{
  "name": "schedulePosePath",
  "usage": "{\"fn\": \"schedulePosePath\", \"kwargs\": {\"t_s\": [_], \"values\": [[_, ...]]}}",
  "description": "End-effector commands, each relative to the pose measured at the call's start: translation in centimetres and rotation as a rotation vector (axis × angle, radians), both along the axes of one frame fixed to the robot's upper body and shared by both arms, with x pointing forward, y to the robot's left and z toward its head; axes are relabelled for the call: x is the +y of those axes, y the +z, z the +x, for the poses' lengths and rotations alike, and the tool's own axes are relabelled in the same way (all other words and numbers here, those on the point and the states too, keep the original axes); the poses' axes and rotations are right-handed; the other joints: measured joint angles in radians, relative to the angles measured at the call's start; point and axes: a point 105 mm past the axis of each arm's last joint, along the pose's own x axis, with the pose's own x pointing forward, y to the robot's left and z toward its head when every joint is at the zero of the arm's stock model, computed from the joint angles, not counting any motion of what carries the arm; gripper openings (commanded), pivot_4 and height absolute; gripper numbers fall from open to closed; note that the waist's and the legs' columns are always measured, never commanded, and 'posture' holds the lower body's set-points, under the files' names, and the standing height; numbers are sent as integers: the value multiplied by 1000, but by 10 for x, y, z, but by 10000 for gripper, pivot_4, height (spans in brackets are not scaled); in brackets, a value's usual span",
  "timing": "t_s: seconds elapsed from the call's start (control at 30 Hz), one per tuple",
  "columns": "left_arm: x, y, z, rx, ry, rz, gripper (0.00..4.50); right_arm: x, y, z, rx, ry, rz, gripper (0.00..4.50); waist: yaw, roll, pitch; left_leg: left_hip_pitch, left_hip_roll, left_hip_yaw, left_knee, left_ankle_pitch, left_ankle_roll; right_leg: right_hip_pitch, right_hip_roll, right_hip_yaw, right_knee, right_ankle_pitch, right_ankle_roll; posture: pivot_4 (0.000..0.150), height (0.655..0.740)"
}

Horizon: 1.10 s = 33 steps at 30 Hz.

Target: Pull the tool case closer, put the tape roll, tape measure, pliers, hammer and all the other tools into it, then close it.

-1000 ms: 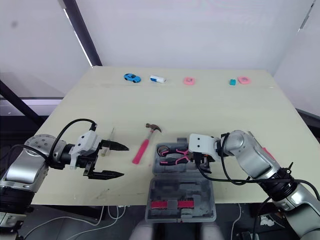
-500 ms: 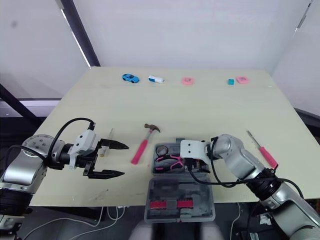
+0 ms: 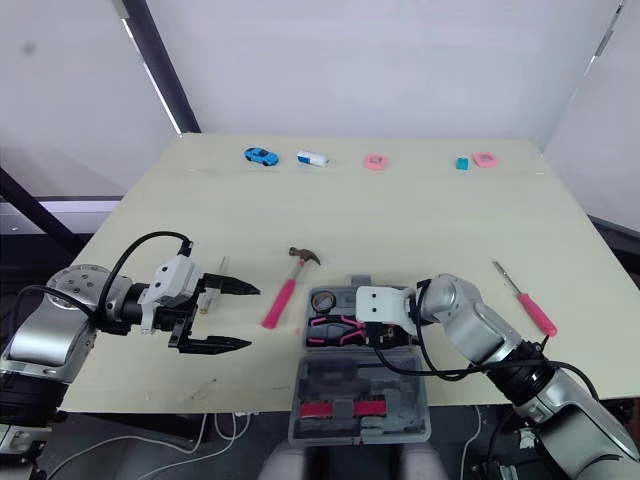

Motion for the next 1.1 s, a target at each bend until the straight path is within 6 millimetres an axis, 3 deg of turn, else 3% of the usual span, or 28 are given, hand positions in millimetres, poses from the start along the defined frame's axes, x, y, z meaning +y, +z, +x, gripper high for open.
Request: {"fn": "schedulePosePath", "kwargs": {"t_s": [0.03, 0.23, 0.3, 0.43, 0.5, 0.73, 1.0, 1.1], "values": [[-5, 10, 1, -47, -23, -5, 45000, -2, 15, 2, -25, -9, 63, 39466, 1, 0, 0, 0, 0, 0, 0, 0, 0, 0, 0, 0, 0, 0, 0, 1500, 7395], [-6, 9, 1, -46, -23, -9, 45000, 8, 29, 5, 32, -59, 281, 39466, -1, 0, 0, 0, 0, 0, 0, 0, 0, 0, 0, 0, 0, 0, 0, 1500, 7395], [-6, 9, 1, -46, -24, -10, 45000, 9, 28, 6, 48, -60, 327, 31299, -2, 0, 0, 0, 0, 0, 0, 0, 0, 0, 0, 0, 0, 0, 0, 1500, 7395], [-7, 9, 1, -46, -26, -14, 45000, 10, 21, 8, 59, -58, 365, 9294, 0, 0, 0, 0, 0, 0, 0, 0, 0, 0, 0, 0, 0, 0, 0, 1500, 7395], [-7, 9, 1, -47, -25, -15, 45000, 10, 18, 9, 62, -54, 374, 797, 0, 0, 0, 0, 0, 0, 0, 0, 0, 0, 0, 0, 0, 0, 0, 1500, 7395], [-6, 8, 0, -48, -23, -16, 45000, 5, -5, 14, 94, -90, 362, 797, -1, 0, 0, 0, 0, 0, 0, 0, 0, 0, 0, 0, 0, 0, 0, 1500, 7395], [-6, 8, -1, -44, -18, -24, 45000, -10, -59, 14, 210, -189, 180, 797, -4, 0, -1, 6, 0, 1, 0, 0, 0, 4, 0, 2, 1, 0, 0, 1500, 7395], [-5, 7, -2, -41, -16, -27, 45000, -21, -81, 5, 268, -188, 54, 797, -3, 0, -3, 8, 0, 1, 0, 0, 0, 6, 0, 1, 1, 0, 0, 1500, 7395]]}}
